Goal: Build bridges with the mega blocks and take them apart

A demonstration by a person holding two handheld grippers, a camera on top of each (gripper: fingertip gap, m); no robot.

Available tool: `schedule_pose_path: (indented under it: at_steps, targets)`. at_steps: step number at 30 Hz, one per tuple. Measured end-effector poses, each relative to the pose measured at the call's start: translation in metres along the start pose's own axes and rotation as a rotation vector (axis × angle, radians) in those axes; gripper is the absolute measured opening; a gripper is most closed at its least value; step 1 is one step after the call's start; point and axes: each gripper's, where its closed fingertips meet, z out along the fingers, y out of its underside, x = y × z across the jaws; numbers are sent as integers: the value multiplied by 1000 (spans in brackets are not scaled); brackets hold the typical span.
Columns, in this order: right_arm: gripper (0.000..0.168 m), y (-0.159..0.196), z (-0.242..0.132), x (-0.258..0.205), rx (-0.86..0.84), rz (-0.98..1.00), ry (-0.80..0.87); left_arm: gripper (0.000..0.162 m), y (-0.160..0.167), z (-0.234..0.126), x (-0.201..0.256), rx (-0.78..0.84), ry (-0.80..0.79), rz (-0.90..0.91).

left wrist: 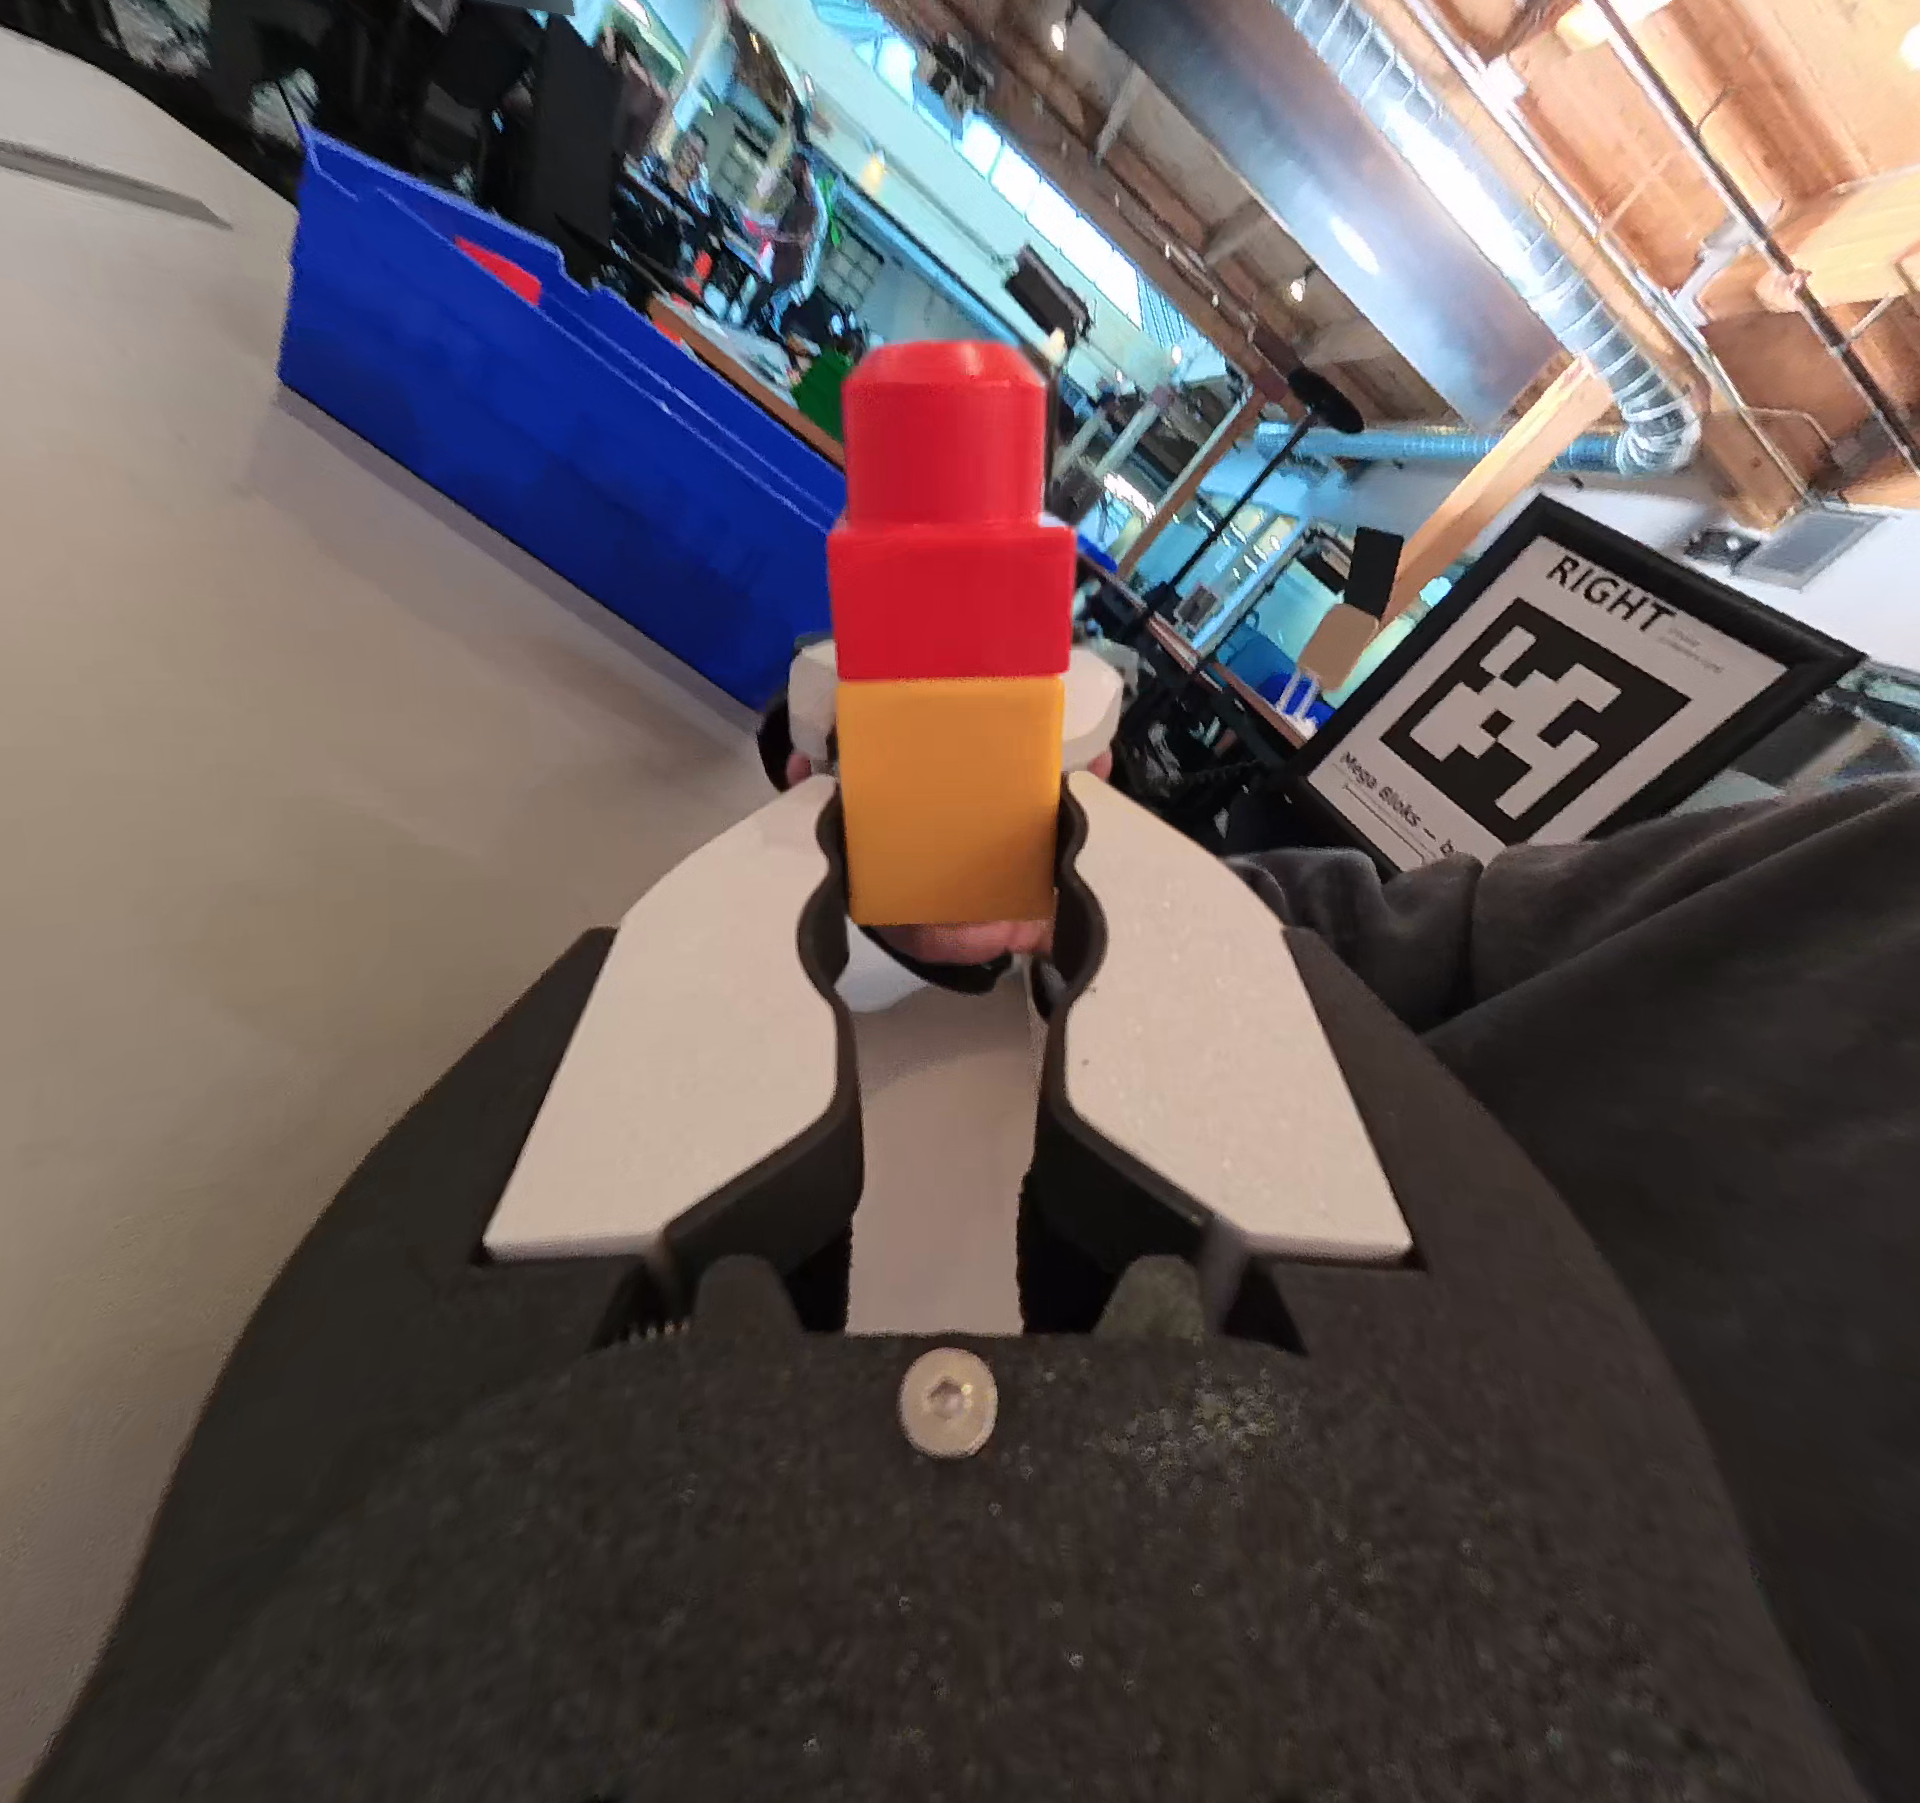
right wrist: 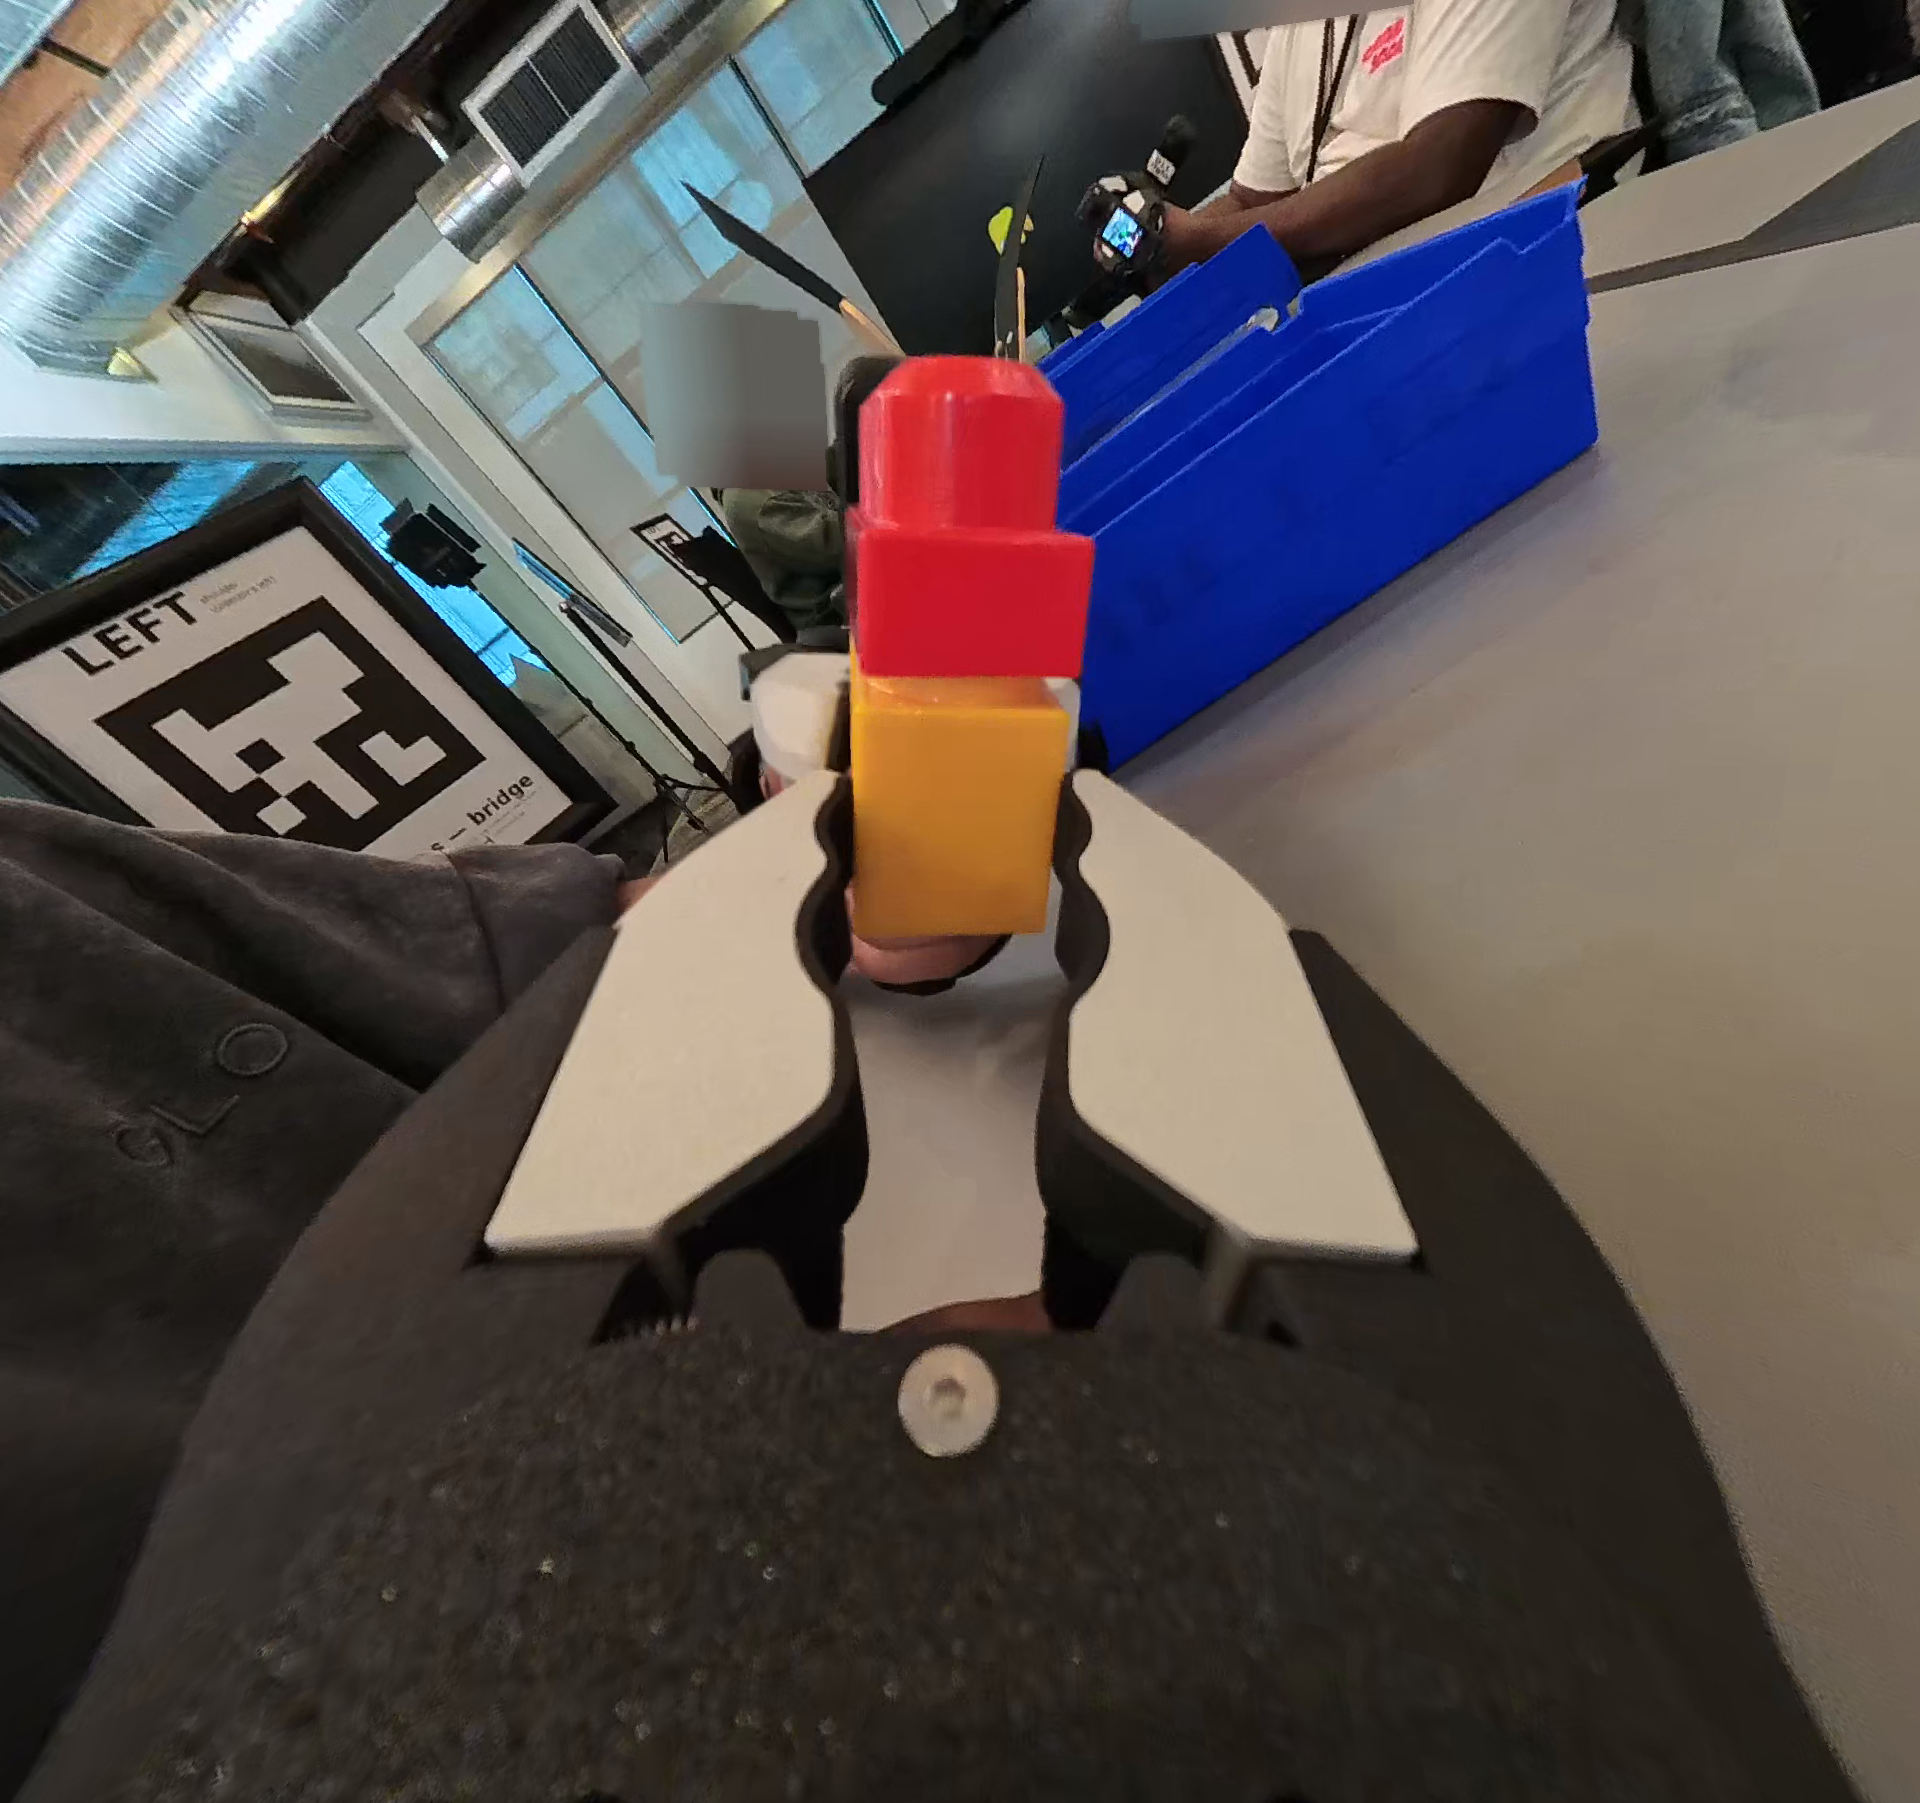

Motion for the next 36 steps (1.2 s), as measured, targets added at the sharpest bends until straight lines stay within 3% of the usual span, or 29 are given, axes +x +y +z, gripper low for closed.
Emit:
schedule_pose_path:
  at_steps: [7, 12, 14, 17, 19, 24, 26, 29, 34, 36]
  targets:
    - [37, 35, 15, -5, -150, -29, 2, 36, -32, -14, 2, 162, 5, 6]
    - [37, 26, 7, 0, -123, -11, 19, 36, -35, -22, 11, 134, 11, 33]
    - [37, 10, -7, 1, -87, -33, 52, 36, -30, -28, 6, 64, -80, 80]
    - [37, -31, -48, 4, -54, -167, 223, 36, -14, -37, 1, -73, -182, 189]
    - [37, -67, -88, 5, -35, -235, 376, 36, -10, -37, 11, -91, -122, 187]
    - [37, -147, -229, 33, -99, -308, 928, 36, 3, -27, 18, -142, -13, 136]
    - [37, -158, -285, 66, -222, -273, 1164, 36, 10, -22, 16, -173, -21, 151]
    - [37, -152, -323, 125, -480, -160, 1286, 36, 10, -16, 18, -178, 0, 147]
    - [37, -104, -328, 198, -1134, -232, 1129, 36, 10, -12, 18, -197, -8, 165]
    - [37, -92, -330, 210, -1299, -277, 1085, 36, 12, -11, 19, -207, -11, 171]
